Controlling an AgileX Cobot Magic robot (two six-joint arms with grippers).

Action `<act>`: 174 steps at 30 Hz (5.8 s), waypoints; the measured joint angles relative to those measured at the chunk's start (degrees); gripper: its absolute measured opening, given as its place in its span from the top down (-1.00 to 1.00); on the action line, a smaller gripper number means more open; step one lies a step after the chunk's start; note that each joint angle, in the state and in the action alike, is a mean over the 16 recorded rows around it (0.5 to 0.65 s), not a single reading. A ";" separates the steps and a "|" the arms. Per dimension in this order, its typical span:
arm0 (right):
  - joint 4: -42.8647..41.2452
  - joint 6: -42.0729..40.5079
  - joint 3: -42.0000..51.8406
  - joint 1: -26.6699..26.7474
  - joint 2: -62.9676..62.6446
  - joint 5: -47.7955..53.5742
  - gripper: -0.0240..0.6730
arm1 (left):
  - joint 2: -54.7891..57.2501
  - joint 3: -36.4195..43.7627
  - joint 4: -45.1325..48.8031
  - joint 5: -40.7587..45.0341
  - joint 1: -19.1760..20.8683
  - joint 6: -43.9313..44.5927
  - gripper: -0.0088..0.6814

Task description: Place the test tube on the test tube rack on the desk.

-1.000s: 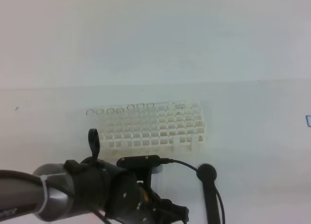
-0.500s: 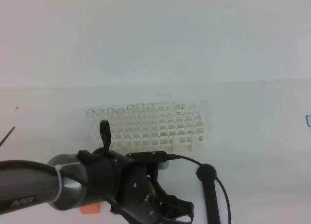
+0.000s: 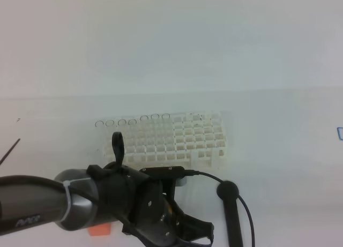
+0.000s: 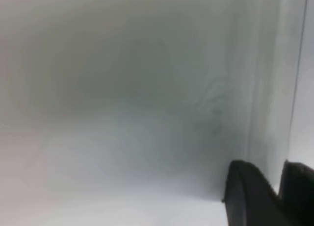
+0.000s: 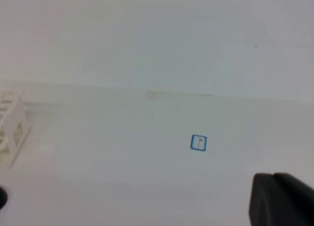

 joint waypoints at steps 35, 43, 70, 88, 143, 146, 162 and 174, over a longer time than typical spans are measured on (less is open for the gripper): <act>4.71 -5.86 -4.23 0.00 1.10 1.36 0.94 | -42.54 1.49 17.20 -5.54 0.00 0.20 0.98; 20.79 -24.16 -14.13 0.00 7.48 7.74 0.94 | -48.80 9.10 20.83 -20.19 0.00 0.26 0.98; 65.73 -73.01 -27.34 22.35 43.56 15.77 0.94 | -52.51 37.61 14.64 -64.24 0.00 6.94 0.98; 74.60 -74.58 -41.84 46.09 60.83 -8.78 0.65 | -50.19 38.05 13.71 -66.93 0.00 12.97 0.98; 100.63 -97.45 -53.41 46.59 72.74 -1.90 0.58 | -32.59 41.04 11.89 -98.54 0.00 16.02 0.69; 100.61 -97.83 -53.43 46.59 72.75 -1.37 0.58 | -32.87 41.04 11.89 -97.75 0.00 16.14 0.50; 100.64 -104.84 -53.44 46.59 72.71 -5.15 0.59 | -48.80 41.04 9.58 -76.84 0.00 19.50 0.49; 101.02 -106.44 -53.47 46.59 72.13 -12.60 0.59 | -76.22 41.04 7.05 -45.61 0.05 26.45 0.97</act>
